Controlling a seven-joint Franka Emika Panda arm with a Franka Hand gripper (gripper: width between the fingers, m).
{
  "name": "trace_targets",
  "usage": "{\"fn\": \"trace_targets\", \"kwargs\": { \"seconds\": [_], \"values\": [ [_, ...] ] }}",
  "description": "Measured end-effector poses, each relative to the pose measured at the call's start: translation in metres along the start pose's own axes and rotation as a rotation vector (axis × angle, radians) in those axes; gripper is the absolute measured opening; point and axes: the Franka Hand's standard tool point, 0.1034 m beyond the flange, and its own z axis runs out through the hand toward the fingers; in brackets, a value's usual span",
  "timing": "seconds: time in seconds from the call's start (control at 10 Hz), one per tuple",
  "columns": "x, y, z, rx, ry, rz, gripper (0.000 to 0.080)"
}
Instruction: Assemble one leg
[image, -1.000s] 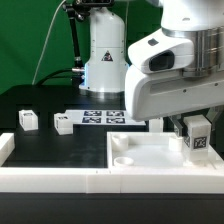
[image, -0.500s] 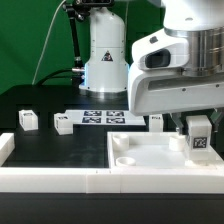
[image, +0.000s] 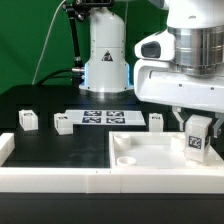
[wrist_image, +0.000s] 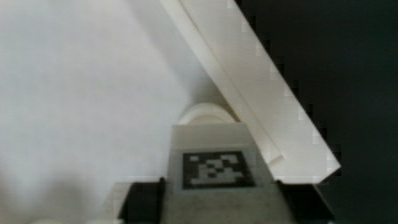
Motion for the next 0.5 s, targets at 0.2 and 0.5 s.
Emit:
{"fn": "trace_targets", "kwargs": {
  "seconds": [0.2, 0.5],
  "values": [
    [0.0005, -0.0019, -0.0002, 0.005, 0.010, 0.178, 0.0292],
    [-0.0018, -0.0041, 0.0007, 0.003, 0.018, 0.432, 0.0292]
  ]
}}
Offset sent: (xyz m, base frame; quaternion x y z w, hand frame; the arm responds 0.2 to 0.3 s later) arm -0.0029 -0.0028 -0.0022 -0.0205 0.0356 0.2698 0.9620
